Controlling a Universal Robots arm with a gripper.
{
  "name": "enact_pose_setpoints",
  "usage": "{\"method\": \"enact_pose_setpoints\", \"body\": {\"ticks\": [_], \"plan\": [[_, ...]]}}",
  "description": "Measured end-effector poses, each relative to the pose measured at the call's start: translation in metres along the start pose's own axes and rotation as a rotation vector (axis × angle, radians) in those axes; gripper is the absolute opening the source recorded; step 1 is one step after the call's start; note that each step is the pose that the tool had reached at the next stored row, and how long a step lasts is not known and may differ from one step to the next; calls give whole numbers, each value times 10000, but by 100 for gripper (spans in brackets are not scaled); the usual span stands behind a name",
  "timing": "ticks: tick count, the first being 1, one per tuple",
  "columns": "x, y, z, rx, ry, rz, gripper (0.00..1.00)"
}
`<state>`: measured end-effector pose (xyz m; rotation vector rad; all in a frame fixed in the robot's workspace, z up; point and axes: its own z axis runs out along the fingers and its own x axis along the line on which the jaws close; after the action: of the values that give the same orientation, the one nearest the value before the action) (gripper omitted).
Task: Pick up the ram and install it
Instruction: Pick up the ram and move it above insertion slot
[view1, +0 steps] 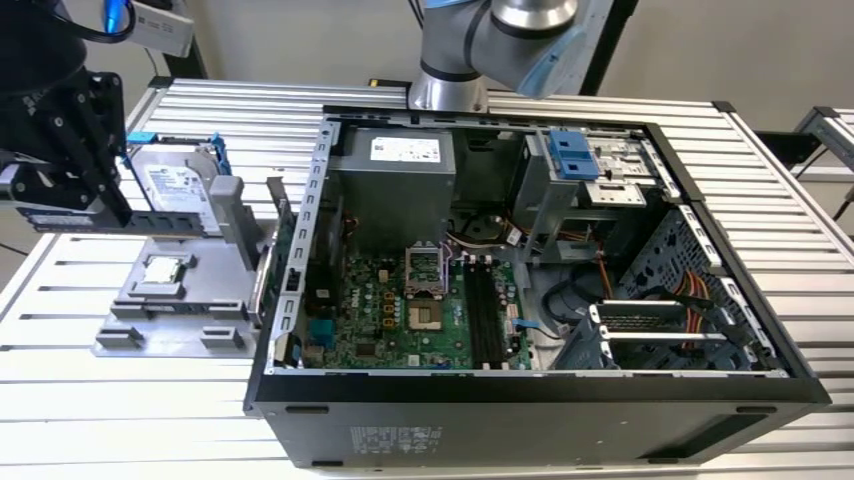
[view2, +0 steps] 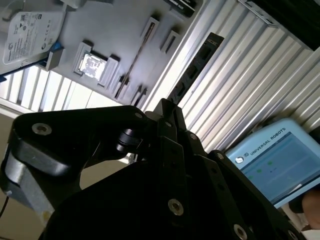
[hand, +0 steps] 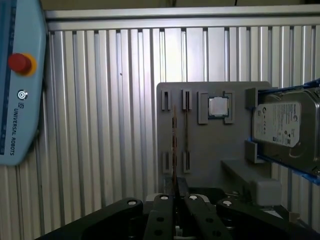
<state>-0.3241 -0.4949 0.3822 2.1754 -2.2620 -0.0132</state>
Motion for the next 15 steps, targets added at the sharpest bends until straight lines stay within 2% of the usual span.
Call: {"method": "enact_pose_setpoints", "body": {"ticks": [15], "plan": [[-6, -142, -1, 0, 0, 0, 0]]}}
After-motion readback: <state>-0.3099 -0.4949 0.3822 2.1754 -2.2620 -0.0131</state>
